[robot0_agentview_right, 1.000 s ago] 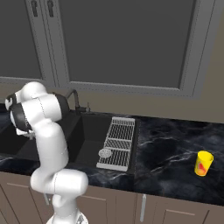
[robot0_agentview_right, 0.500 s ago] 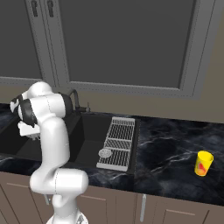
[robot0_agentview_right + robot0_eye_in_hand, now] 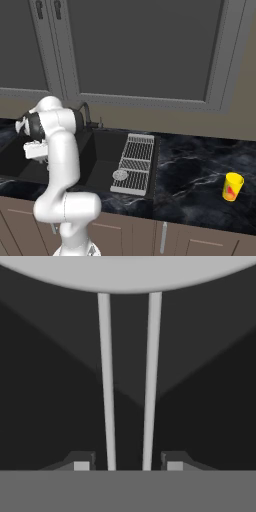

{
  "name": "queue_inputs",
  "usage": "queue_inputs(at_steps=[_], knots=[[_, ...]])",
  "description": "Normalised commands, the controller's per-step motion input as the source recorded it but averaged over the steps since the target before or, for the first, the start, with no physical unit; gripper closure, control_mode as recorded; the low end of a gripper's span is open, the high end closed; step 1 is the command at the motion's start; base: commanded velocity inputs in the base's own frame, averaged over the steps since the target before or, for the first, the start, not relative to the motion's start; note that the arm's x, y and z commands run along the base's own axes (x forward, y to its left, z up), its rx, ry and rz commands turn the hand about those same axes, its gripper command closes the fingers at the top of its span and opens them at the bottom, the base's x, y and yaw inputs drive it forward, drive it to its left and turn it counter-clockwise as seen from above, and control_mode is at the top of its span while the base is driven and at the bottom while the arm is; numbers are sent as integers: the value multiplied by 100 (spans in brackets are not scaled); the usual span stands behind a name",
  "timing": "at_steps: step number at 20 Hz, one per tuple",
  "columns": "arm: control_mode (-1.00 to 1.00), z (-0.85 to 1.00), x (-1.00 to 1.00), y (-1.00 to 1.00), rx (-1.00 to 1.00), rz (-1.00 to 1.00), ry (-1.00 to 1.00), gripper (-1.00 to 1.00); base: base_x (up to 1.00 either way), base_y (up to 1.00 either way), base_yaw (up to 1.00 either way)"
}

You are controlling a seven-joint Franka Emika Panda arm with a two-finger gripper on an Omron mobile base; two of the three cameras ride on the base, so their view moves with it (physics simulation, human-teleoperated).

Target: Place the strainer in the left basin and the cup in the right basin of the sink.

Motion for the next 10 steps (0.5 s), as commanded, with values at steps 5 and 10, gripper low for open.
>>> queue_inputs(at_steps=[5,10], knots=[[-100,-27,17,12,0,0,0,100,0,0,0],[-100,-31,10,12,0,0,0,100,0,0,0]])
